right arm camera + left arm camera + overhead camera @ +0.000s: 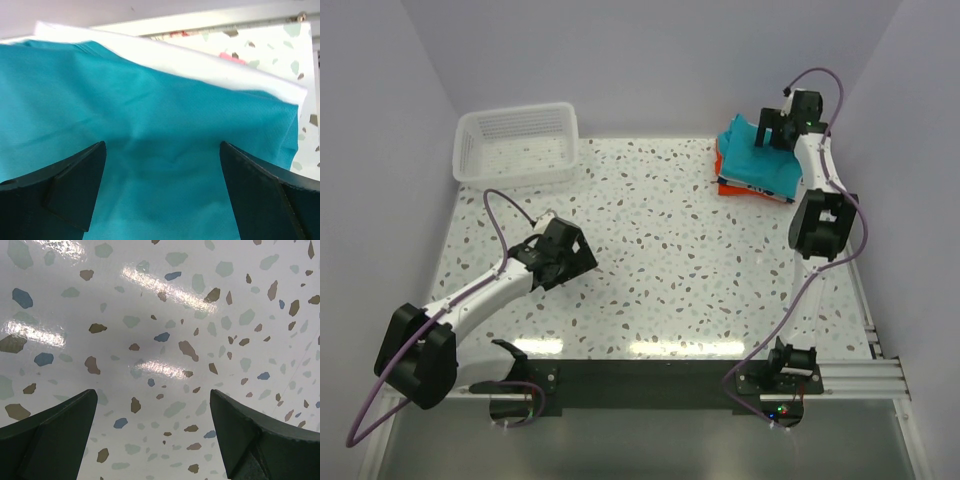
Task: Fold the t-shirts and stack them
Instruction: Neatly place the folded tshirt to the corner
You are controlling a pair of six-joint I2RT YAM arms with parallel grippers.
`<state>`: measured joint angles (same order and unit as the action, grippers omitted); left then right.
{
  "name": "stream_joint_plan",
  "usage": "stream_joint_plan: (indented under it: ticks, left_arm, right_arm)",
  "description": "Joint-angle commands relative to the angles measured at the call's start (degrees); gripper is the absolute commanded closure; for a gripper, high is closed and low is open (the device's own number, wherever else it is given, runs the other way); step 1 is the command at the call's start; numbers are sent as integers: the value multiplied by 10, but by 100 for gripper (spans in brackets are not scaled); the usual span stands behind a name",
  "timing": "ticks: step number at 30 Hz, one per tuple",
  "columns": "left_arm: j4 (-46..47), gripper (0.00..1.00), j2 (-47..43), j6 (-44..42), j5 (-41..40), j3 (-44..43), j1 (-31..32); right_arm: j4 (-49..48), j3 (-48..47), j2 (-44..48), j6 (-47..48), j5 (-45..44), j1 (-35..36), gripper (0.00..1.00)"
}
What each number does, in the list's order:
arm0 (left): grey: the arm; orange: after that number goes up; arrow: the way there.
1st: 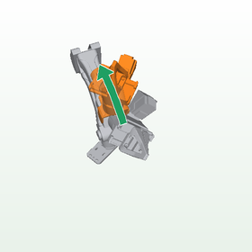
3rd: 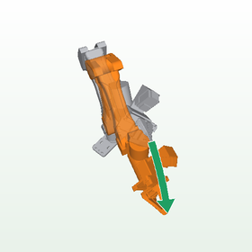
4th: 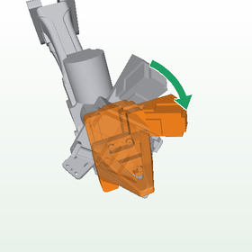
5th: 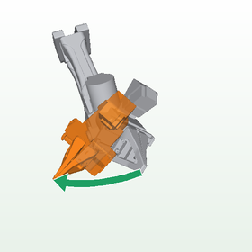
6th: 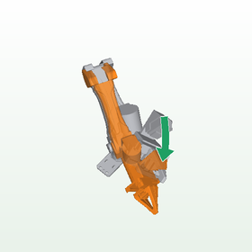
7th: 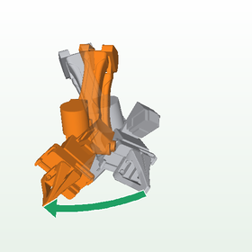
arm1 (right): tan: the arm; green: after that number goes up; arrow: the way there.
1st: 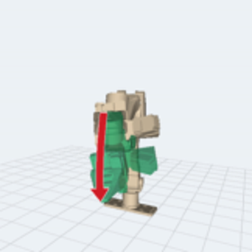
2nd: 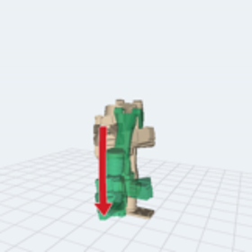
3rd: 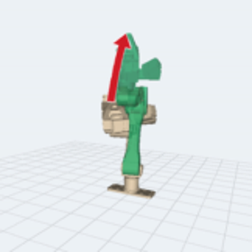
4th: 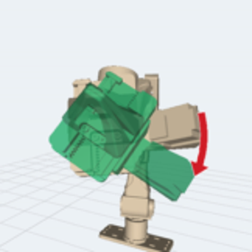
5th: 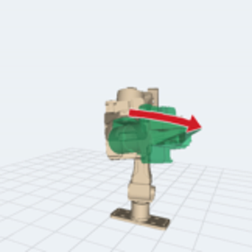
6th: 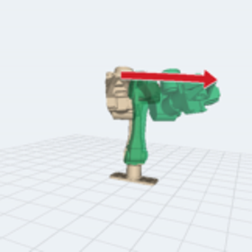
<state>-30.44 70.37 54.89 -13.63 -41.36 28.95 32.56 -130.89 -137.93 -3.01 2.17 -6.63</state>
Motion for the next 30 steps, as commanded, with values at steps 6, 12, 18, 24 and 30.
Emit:
stream_joint_plan:
  ticks: [6,12,18,24,30]
  left_arm:
    - [27,0,-15,-9,1,5,-3]
    - [15,0,-21,-9,-13,7,-3]
    - [20,0,-23,-8,-8,11,-3]
    - [26,0,-14,-6,-3,9,-3]
    - [31,0,7,-6,-1,8,-3]
  right_arm:
    - [-55,-49,44,27,-52,62,1]
    - [-48,-66,2,62,-132,80,1]
    - [-66,-55,-8,60,-146,81,1]
    - [-90,-56,-16,85,-78,87,1]
    - [-122,-45,-30,97,-37,114,1]
